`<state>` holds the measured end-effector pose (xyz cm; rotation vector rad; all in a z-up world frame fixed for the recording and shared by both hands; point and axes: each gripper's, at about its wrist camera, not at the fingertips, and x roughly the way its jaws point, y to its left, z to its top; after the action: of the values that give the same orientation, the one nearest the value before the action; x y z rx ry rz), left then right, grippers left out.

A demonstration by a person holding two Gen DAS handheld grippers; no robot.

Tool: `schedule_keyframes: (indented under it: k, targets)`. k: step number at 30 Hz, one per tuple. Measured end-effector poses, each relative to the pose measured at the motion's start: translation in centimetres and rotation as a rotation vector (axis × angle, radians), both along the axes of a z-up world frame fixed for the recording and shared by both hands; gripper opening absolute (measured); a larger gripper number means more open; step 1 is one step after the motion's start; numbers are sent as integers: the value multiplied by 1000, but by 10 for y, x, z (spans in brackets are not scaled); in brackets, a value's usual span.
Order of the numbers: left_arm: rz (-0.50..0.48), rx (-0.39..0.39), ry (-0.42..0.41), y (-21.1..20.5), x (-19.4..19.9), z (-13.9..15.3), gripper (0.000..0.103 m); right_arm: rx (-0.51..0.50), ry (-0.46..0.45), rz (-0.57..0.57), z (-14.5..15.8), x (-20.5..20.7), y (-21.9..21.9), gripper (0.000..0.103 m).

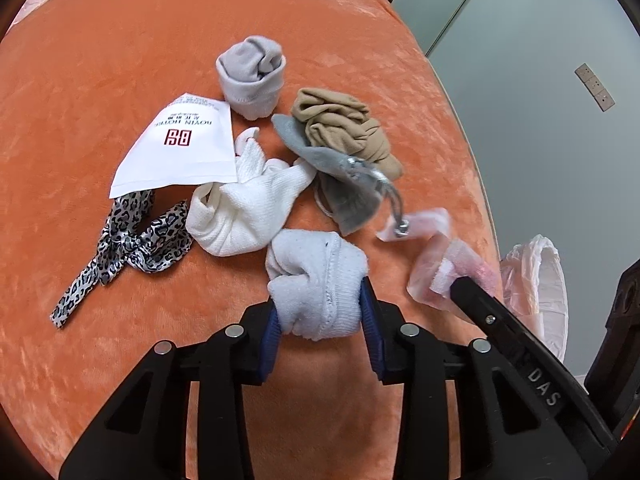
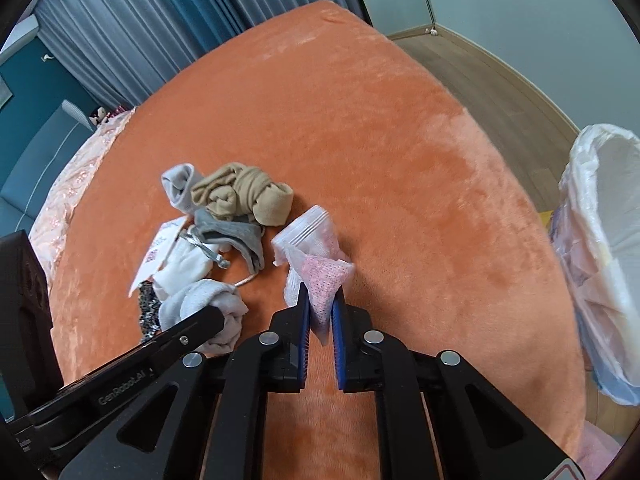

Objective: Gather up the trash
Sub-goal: 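Carry the white sock and pink packet over the trash bin with both tools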

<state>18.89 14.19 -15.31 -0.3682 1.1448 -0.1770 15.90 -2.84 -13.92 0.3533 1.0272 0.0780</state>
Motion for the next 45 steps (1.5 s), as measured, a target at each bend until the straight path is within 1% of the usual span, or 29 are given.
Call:
schedule_keyframes:
  k: [4,9,16,23,28,32,38,41,45]
  targets:
    - [-16,-2,-37,-10,-7,20,34,-1,-52,-11,25,-9,-11,9]
    - [-54,-1,-99,-33,-18,52,34,7,-123,-41,61,-26,-33,9]
    - [-130,9,-180,-78,-36,94,34,-7,-211,-84,104,-51,-69,9]
    - [-223,10,-240,-132,-53,125,34,-27,-291,-151,139,-82,-114,9]
    - [-297,8,-276,-176,-64,141,34,-46,-322,-201,153,-102,-147,9]
    - [-346,5,-288,-206,-69,147,34,-62,-333,-241,158,-115,-168,9]
    - [-406,12,-302,-245,-75,151,34,-67,-330,-297,155,-127,-197,9]
    - [-428,16,-306,-260,-78,152,34,-69,-327,-319,152,-133,-211,9]
    - [-453,19,-304,-275,-78,151,34,-69,-328,-339,151,-136,-219,9]
